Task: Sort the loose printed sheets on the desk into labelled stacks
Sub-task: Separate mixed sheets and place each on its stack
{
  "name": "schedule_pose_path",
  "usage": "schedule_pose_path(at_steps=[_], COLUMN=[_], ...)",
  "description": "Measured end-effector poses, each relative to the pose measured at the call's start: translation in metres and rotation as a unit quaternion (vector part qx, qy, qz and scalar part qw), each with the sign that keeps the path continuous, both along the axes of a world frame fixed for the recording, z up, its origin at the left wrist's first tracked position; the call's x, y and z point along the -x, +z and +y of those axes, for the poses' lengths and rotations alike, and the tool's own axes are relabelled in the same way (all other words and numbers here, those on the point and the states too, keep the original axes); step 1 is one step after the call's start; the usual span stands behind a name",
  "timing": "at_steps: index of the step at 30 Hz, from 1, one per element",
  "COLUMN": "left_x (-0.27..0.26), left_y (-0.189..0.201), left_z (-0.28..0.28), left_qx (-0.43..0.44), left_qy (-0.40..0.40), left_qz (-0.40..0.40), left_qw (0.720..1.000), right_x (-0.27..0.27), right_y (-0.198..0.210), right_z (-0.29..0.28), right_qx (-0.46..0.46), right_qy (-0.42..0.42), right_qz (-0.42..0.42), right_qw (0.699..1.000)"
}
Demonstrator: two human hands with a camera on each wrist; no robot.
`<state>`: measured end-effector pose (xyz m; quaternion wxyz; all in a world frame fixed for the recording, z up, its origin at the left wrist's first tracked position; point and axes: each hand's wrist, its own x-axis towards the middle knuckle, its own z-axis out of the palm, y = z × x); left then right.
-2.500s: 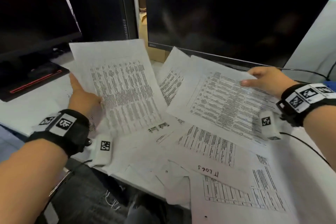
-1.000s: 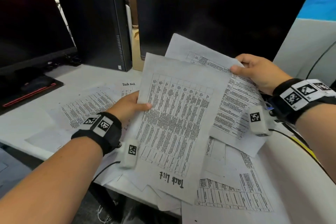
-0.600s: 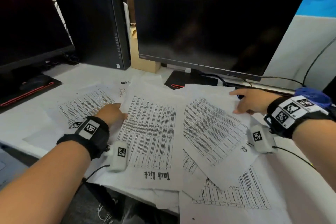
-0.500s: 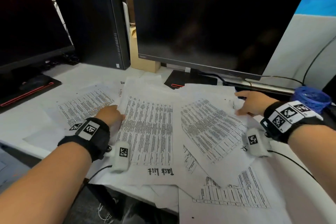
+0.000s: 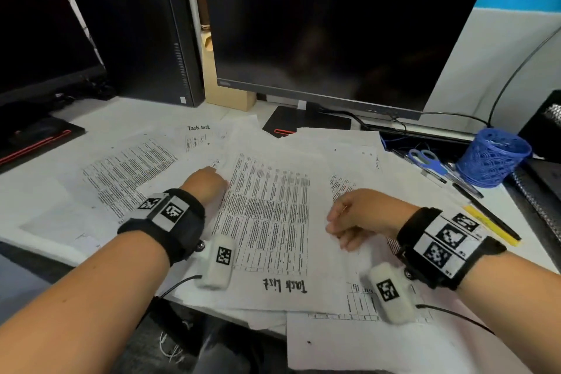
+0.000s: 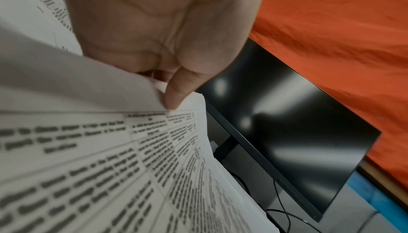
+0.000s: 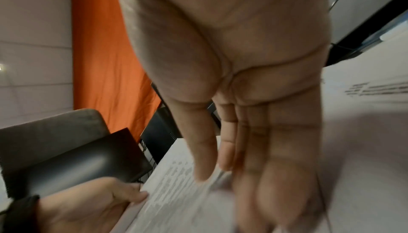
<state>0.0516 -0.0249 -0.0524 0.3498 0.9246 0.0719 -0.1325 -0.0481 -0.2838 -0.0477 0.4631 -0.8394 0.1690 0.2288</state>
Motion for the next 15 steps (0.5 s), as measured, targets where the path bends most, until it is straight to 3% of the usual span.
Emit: schedule_pose_path(at_steps=[2,4,7,9,15], left_x=[0.002,0.005,0.013,0.015,0.029], left_y=[0.000,-0.002,0.000,0.000,-0.009], left_z=[-0.003,-0.004,-0.006,-0.013,-0.047], left_qx=[-0.001,0.014,0.029,0.008,-0.058], left_qy=[-0.010,-0.013,-0.038,-0.063,-0.193], left_qz=[0.004,0.016,0.043,0.056,0.041], left_qw=[1.000,1.000,0.998,0.996,0.979], right_x=[-0.006,-0.012,-0.012,-0.011,-0.020], right_y=[0.004,0.004,0.004,0.003,-0.023], right_z=[-0.010,-0.032,-0.055,-0.059,-0.049], right_qx=[0.055,0.092,-0.020,-0.093,-0.035], right_qy=[-0.033,-0.129,-0.231,-0.241,-0.181], right_qz=[-0.007,-0.019,0.027,0.069,0.034], right_qw=[0.998,0.987,0.972,0.964,0.982])
